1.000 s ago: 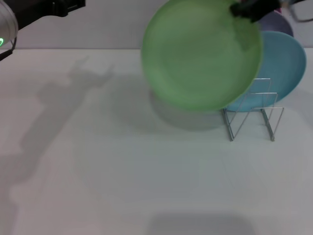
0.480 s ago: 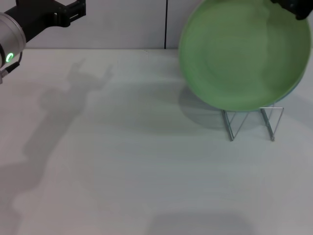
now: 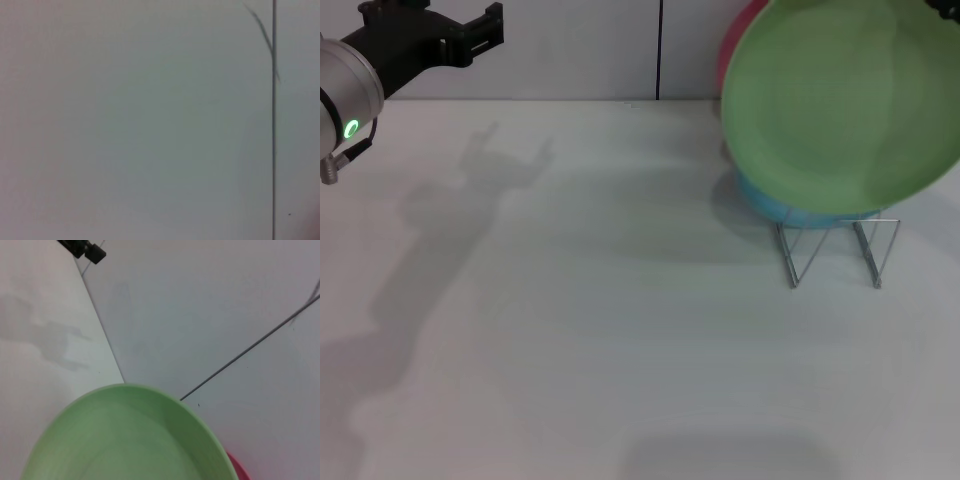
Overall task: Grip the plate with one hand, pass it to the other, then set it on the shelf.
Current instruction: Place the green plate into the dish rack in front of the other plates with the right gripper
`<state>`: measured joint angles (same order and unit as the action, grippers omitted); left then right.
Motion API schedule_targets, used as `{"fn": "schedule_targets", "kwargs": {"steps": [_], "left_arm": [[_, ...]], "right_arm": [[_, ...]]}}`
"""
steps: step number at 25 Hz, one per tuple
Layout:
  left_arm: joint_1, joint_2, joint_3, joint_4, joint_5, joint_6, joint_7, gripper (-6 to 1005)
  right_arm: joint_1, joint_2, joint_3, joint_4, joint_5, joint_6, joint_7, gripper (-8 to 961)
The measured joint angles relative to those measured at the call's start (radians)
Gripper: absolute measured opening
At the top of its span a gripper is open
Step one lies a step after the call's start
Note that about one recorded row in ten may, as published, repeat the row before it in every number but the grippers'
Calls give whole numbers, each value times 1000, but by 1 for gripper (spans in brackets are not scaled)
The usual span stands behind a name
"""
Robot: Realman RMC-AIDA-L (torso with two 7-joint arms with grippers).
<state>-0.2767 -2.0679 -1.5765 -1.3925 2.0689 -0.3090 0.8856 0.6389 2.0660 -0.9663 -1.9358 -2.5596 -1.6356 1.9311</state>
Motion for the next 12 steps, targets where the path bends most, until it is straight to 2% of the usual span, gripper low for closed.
{"fn": "schedule_targets", "kwargs": {"steps": [12], "left_arm": [[-8,-1,28,21,-2,10,-2,859]], "right_arm": [[-17,7,-12,-1,-1,33,-184,38]]}}
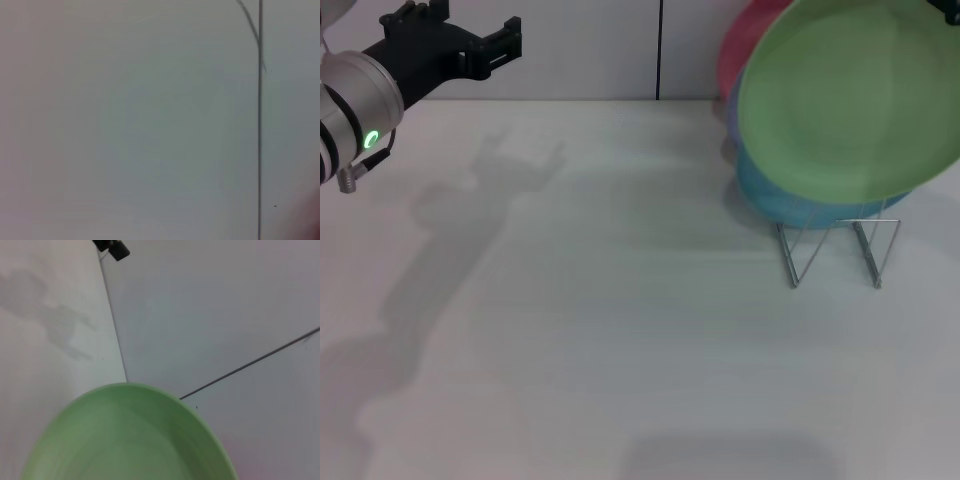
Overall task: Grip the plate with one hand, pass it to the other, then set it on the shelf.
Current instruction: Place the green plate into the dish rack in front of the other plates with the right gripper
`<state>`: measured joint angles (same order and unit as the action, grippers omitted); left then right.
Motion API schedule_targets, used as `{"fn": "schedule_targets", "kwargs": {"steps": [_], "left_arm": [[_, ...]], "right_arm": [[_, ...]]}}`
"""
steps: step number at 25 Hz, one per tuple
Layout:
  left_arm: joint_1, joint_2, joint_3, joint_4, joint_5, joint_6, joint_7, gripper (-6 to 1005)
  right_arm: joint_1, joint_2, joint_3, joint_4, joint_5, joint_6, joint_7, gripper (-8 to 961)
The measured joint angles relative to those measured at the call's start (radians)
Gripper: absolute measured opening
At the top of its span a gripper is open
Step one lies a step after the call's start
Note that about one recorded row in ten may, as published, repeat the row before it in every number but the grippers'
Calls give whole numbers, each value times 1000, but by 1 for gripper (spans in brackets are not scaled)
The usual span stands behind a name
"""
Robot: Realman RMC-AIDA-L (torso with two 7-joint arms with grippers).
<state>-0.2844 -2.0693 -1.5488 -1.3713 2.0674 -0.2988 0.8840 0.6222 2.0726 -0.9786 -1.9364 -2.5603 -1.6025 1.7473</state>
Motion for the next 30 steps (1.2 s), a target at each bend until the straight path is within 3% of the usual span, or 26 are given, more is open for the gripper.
{"fn": "schedule_targets", "kwargs": {"steps": [30], "left_arm": [[-7,2,35,6,-13,21,0,859]], "right_arm": [[-69,8,-132,4,-49,71,-56,37]]}}
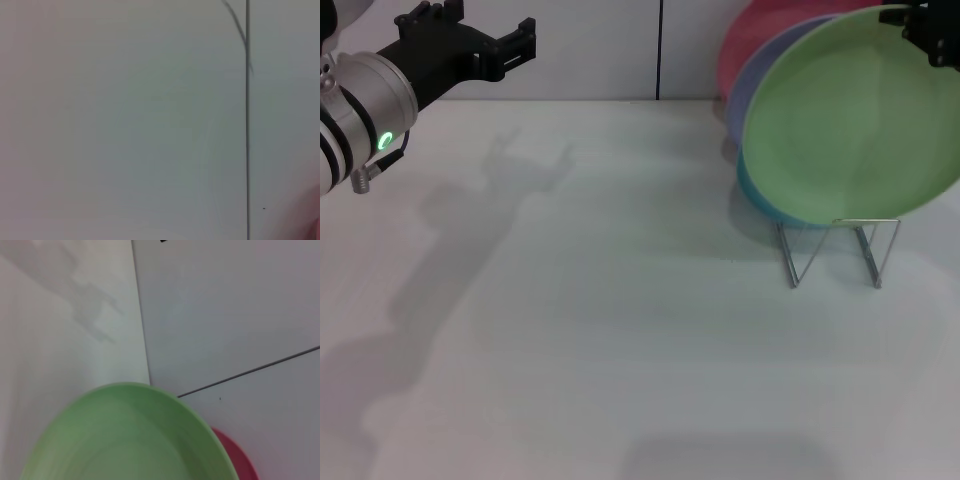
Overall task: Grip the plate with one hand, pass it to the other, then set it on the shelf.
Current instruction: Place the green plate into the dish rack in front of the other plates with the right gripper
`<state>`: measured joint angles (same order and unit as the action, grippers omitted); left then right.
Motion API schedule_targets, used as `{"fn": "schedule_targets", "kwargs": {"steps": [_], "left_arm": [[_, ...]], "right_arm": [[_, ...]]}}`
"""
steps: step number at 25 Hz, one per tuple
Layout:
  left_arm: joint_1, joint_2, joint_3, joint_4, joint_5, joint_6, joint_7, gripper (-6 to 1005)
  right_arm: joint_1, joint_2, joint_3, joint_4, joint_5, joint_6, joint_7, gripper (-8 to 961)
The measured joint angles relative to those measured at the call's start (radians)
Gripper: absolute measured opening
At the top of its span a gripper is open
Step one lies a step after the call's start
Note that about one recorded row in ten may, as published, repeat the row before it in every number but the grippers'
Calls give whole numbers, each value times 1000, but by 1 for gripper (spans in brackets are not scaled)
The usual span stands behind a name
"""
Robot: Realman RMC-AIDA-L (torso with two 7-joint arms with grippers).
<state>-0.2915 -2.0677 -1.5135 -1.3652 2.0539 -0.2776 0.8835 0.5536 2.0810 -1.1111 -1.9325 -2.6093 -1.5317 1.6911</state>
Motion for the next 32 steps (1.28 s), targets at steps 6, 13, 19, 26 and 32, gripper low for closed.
{"fn": "schedule_targets", "kwargs": {"steps": [6,13,19,26,32], "left_arm": [[0,0,2,0,0,0,0,859],[-6,1,3,0,0,-3,0,859],[-11,1,3,0,0,-4,0,859],[-19,1,2,5,0,-5,0,859],[-27,0,9,13,0,-3,0,859]], "right_arm": [[-20,2,-26,-2,-3,-3,2,38],[-33,2,-35,-8,-15,-6,6,38],[-52,4,-46,-8,-28,-7,7,37],[-93,7,-61,-9,-34,14,22,38],[-105,7,-107,-12,-89,9,66,70]]}}
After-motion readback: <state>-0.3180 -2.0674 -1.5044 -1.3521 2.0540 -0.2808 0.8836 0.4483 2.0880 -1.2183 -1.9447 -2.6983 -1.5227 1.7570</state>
